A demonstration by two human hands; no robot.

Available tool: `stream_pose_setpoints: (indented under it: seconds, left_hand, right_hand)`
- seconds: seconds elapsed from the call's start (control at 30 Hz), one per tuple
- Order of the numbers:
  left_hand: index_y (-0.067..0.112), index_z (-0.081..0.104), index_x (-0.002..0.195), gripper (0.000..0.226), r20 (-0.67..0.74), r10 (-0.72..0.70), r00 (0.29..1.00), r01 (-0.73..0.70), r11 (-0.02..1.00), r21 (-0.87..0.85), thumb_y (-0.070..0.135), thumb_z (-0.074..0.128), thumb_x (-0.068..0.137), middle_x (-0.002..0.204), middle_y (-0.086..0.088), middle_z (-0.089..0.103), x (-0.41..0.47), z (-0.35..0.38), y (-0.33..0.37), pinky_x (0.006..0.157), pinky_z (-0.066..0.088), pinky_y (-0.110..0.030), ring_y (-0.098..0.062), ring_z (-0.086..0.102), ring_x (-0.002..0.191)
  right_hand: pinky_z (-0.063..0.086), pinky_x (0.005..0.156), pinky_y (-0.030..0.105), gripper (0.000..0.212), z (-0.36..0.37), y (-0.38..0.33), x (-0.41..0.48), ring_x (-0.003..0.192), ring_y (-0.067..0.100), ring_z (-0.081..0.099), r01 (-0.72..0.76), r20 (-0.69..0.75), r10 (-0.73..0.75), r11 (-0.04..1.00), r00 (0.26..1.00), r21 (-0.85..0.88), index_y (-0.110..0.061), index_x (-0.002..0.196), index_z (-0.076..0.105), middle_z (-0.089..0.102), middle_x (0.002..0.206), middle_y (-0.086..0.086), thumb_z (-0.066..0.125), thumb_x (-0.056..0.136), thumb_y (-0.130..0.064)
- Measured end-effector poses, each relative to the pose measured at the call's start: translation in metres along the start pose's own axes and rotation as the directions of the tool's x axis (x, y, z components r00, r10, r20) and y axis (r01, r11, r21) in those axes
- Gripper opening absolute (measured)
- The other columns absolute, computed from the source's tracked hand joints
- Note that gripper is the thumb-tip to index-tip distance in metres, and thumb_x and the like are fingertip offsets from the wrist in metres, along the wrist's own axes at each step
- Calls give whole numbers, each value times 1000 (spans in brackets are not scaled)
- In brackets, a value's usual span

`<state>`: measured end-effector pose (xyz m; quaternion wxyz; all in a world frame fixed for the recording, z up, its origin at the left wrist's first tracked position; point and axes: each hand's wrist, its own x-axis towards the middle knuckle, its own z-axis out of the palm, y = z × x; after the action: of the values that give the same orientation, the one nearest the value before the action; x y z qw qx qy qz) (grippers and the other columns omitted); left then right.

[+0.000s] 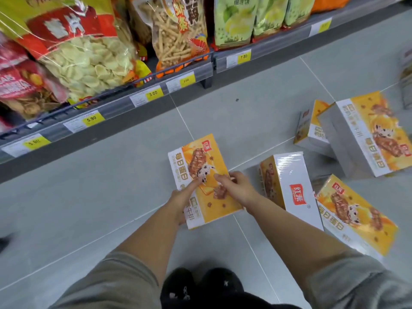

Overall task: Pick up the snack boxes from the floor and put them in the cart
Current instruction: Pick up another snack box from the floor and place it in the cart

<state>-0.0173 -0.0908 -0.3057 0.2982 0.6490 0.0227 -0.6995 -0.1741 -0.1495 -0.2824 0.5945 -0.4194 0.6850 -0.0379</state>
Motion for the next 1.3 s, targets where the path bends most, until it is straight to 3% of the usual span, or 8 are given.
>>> stream_pose_setpoints:
  seconds: [0.27,0.43,0.6,0.7,0.8,0.97,1.1,1.3]
  left_hand:
    - [23,54,131,99,-53,60,997,-72,966,-248,56,90,45,120,-11,69,-143,3,44,95,49,-58,-35,67,107]
    - [15,57,126,80,-122,133,984,-158,961,-227,54,83,61,110,-11,73,-277,10,104,86,57,-48,-31,72,97]
    - [10,58,124,73,-127,138,982,-148,986,-72,54,77,70,111,-6,70,-411,21,162,90,48,-35,-23,66,97]
    - [14,28,146,90,-174,323,930,-307,945,113,45,75,77,139,-9,48,-482,19,196,101,35,-38,-26,48,124]
    - [20,6,153,108,-101,505,857,-452,832,320,35,80,75,158,-2,23,-542,7,231,108,31,-37,-24,31,142]
    - [33,39,138,82,172,365,915,-403,841,361,39,83,69,134,9,57,-616,-28,258,103,35,-38,-13,52,120]
    - [32,49,134,111,293,336,895,-427,838,341,54,93,34,127,2,65,-655,-47,245,110,36,-49,-23,58,120]
    - [14,61,114,109,281,393,876,-456,865,212,43,96,14,97,-9,76,-704,-55,201,68,60,-35,-24,74,81]
  right_hand:
    - [35,95,19,62,-39,-131,-136,118,14,45,299,87,-286,929,954,-217,-26,123,52,30,115,-2,82,70,-34]
    - [42,80,11,88,-72,-218,-244,108,12,49,271,203,-243,955,949,-124,-22,137,32,43,120,-4,85,67,-24]
    - [48,68,21,94,-105,-282,-351,100,14,58,227,239,-221,974,945,6,-30,141,23,52,122,-3,82,70,-12]
    - [50,62,18,91,-131,-315,-409,89,8,57,284,271,-261,958,926,-47,-33,136,28,51,117,-3,80,68,-2]
    - [56,85,36,97,-155,-351,-462,107,24,58,324,334,-252,928,908,-181,-45,124,32,48,128,2,88,49,-19]
    - [49,98,50,88,-186,-388,-529,127,28,45,388,519,-215,886,827,-252,-46,115,40,28,144,3,86,45,-18]
    - [45,103,46,80,-191,-398,-579,137,26,31,462,578,-221,830,786,-311,-41,123,40,26,145,0,78,62,-5]
    - [49,89,39,83,-173,-389,-626,123,25,43,507,641,-204,795,740,-333,-33,133,38,36,136,0,73,66,2]
